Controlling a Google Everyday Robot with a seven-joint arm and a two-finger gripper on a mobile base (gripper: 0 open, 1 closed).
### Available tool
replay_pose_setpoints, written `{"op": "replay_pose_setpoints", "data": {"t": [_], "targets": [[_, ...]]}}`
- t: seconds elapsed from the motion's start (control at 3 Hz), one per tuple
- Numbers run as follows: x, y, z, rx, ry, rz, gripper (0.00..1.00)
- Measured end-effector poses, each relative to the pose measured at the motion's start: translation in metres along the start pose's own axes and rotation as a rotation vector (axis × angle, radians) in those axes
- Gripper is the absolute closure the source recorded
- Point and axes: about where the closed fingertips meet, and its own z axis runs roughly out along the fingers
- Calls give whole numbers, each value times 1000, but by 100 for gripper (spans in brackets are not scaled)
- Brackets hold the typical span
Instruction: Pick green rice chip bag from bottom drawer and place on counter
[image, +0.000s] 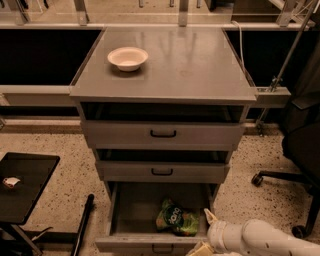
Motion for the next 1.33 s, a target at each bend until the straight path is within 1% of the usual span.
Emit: {"op": "replay_pose_setpoints", "data": {"t": [0.33, 0.67, 1.0, 1.33], "targets": [[6, -1, 15, 20, 11, 16, 0], [16, 0, 50, 69, -20, 53, 0], [29, 5, 95, 115, -52, 99, 0], [48, 10, 133, 118, -87, 156, 0]]}}
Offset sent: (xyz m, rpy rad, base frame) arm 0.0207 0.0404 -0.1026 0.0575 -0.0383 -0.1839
